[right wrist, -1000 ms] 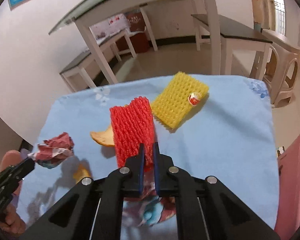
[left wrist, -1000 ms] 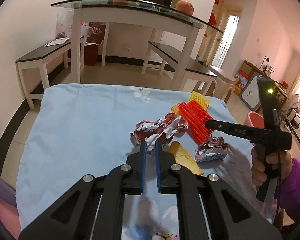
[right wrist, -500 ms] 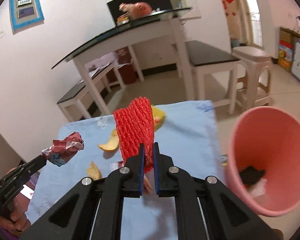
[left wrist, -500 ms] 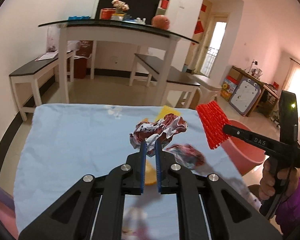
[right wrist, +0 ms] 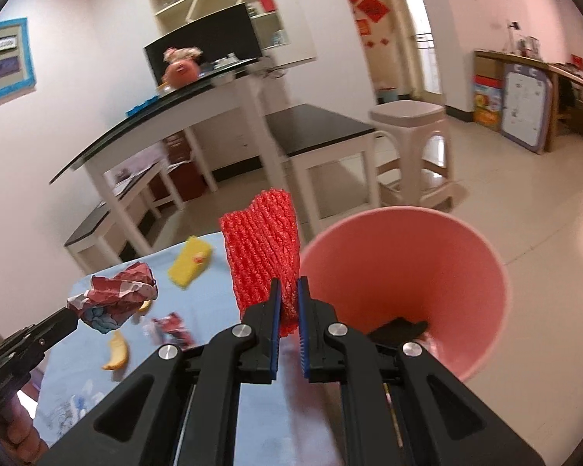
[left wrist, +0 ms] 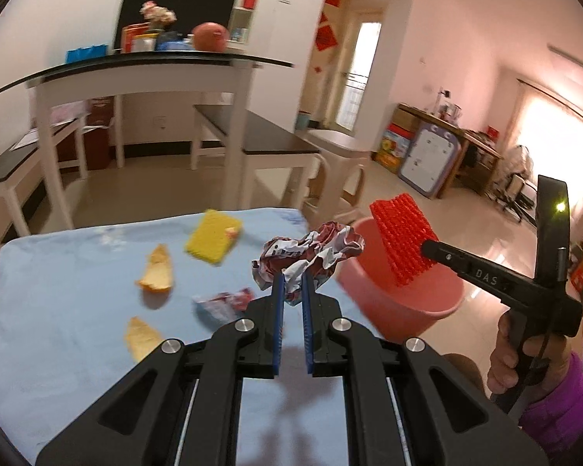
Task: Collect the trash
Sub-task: 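Carry the wrapper and red foam net over the pink bucket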
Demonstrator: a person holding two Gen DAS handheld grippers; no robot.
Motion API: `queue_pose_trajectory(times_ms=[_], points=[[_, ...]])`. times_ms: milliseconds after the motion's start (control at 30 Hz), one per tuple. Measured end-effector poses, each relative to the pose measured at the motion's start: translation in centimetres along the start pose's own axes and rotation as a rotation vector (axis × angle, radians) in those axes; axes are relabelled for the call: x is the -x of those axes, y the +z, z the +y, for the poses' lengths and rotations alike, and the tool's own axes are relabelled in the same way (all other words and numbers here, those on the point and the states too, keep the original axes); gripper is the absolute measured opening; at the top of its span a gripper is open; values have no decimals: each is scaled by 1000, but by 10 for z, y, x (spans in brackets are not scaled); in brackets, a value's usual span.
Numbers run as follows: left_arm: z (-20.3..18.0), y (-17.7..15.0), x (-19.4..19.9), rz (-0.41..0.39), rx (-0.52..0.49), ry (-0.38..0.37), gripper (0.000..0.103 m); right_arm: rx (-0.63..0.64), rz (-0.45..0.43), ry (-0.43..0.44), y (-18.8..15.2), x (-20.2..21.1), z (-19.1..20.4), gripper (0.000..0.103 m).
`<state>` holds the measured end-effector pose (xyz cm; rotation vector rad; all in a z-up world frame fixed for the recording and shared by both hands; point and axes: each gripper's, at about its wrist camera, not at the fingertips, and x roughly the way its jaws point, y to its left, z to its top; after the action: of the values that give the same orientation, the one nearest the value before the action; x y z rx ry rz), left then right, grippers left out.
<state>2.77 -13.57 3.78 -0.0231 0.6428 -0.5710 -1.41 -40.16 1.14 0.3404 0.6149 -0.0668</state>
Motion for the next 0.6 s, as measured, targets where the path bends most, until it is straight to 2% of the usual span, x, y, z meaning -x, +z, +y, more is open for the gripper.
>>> queue_pose_trajectory(times_ms=[233,433,600], points=[[-48,7,-31,40,-86,-62,8,-56,-27,-103,-1,9,-49,8],[-86,5,-64,81,-151,-103,8,-90,-22,-153,-6,11,-81,8],[-102,3,-87,123,-177,-115,8,-103,-12,-181,-9,8,-96,8]])
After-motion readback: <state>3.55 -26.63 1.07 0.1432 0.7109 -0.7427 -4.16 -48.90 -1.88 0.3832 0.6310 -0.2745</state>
